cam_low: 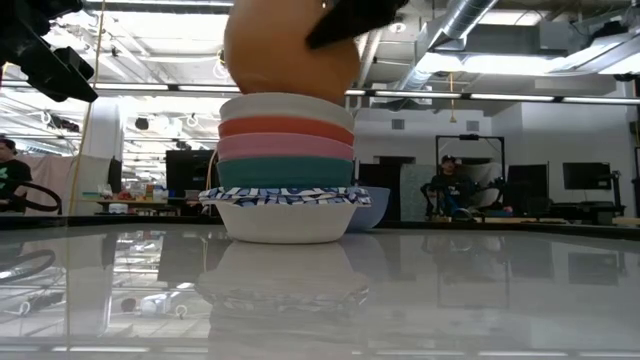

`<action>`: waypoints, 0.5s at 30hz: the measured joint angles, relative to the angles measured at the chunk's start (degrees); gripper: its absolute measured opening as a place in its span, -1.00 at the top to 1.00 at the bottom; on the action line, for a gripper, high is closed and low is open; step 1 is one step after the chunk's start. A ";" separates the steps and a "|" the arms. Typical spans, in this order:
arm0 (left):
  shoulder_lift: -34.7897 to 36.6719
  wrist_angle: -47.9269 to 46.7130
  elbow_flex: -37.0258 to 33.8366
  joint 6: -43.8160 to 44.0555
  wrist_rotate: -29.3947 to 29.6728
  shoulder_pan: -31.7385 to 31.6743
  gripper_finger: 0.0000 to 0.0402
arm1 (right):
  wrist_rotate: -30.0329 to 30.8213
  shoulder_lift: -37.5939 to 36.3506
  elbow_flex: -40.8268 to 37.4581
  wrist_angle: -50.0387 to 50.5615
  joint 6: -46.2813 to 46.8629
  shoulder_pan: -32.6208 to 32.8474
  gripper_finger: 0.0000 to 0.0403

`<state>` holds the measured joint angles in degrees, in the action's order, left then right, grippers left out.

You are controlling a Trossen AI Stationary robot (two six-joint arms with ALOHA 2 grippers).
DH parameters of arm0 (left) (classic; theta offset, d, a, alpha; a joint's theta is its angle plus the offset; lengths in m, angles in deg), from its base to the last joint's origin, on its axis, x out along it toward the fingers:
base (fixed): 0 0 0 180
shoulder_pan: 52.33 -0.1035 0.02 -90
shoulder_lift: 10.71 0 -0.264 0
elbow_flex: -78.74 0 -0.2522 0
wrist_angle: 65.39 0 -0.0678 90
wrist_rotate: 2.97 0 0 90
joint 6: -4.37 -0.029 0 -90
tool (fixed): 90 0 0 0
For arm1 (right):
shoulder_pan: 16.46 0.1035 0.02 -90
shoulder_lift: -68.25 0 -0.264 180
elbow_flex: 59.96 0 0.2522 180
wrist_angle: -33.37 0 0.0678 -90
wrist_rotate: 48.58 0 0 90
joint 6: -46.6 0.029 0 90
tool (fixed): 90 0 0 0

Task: Nest bowls inside each other
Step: Stack the peach bowl on top of the white bowl

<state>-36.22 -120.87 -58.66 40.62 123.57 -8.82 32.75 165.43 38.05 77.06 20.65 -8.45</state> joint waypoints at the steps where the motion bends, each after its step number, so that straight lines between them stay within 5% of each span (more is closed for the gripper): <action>1: -0.01 -0.07 -0.02 -0.01 0.00 0.00 -0.04 | 0.57 0.09 0.00 0.85 0.04 -0.30 0.95; 15: 0.01 -0.01 0.00 0.00 0.00 0.01 -0.04 | 2.71 1.13 0.00 4.13 -1.54 -1.05 0.95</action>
<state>-36.21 -120.88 -58.66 40.62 123.57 -8.81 35.47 166.57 38.05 81.18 19.10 -9.50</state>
